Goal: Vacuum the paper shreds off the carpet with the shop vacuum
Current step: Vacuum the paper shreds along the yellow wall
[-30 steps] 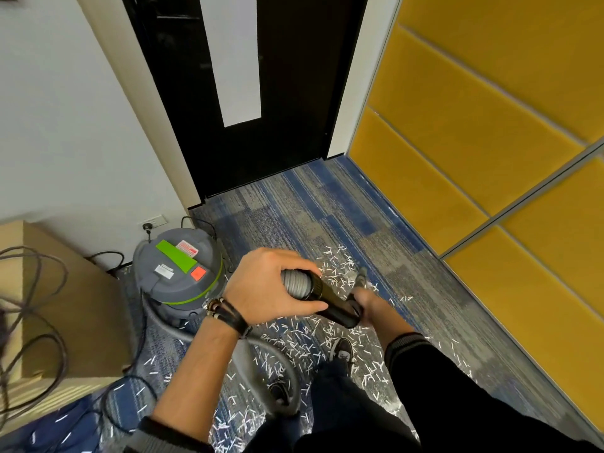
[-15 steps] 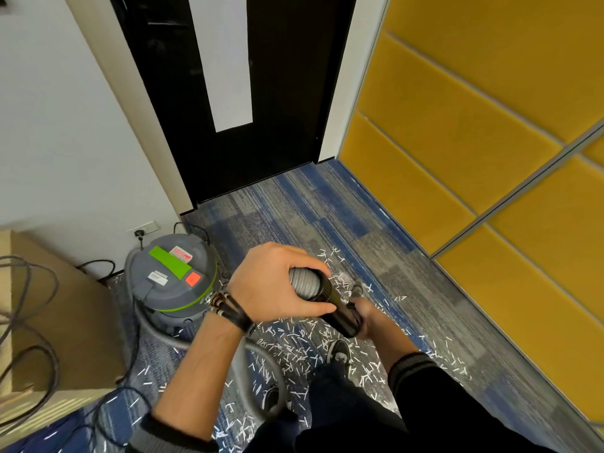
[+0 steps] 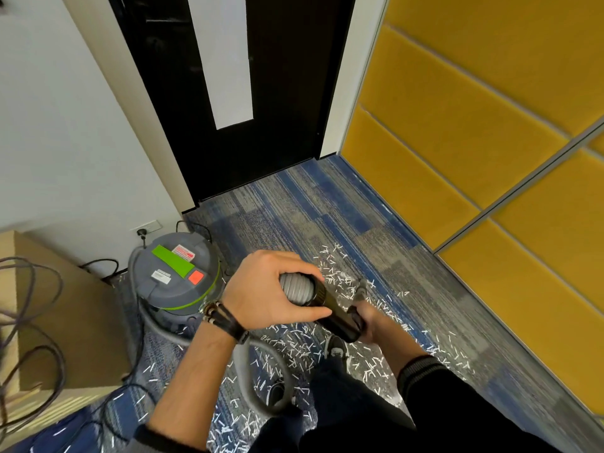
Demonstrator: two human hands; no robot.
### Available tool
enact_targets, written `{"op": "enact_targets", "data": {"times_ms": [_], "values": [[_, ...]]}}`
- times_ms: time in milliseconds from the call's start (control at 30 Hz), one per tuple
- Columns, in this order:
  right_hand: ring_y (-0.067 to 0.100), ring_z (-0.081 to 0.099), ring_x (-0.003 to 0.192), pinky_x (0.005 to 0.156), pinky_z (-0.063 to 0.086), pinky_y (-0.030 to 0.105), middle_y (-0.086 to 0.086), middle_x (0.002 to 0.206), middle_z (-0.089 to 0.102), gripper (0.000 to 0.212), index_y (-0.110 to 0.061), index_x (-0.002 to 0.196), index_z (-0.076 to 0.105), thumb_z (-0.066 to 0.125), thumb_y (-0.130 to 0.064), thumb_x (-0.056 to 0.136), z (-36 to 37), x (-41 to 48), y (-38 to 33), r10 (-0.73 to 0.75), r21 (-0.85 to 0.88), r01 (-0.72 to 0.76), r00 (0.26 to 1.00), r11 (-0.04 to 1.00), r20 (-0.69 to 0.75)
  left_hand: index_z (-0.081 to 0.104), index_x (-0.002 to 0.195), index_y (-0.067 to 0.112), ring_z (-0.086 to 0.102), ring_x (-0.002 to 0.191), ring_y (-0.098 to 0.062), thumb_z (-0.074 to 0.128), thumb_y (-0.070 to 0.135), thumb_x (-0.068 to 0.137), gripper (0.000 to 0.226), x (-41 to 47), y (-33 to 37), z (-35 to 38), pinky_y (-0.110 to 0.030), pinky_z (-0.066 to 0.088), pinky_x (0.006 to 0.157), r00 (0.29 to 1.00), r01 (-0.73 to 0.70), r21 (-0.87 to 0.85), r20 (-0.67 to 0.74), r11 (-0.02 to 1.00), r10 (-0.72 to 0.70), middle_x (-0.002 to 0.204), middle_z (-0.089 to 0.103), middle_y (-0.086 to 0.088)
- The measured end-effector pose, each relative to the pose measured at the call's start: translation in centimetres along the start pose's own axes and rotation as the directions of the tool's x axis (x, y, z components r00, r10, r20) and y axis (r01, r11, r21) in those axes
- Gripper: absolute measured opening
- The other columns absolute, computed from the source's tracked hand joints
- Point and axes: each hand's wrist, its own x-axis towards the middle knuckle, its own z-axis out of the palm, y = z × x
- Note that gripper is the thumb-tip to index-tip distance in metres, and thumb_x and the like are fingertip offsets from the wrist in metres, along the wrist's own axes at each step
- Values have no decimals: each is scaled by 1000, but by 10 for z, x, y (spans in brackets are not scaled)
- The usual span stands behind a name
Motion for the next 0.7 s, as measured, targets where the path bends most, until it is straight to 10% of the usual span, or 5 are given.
{"op": "enact_targets", "data": {"times_ms": [200, 700], "values": [[32, 68, 84, 56, 57, 37, 20, 104, 62, 48, 1, 131, 46, 35, -38, 104, 27, 5, -12, -57, -62, 57, 998, 996, 9, 78, 99, 39, 69, 84, 2, 84, 64, 72, 38, -3, 13, -12, -33, 58, 79, 997, -27, 140, -67, 990, 37, 91, 74, 22], [27, 64, 52, 43, 51, 30, 17, 79, 60, 35, -3, 125, 47, 38, -30, 104, 6, -21, -6, -57, -16, 59, 993, 998, 102, 80, 97, 35, 70, 82, -5, 85, 58, 74, 34, 8, 35, -8, -33, 58, 77, 992, -116, 70, -43, 991, 119, 88, 73, 17]]}}
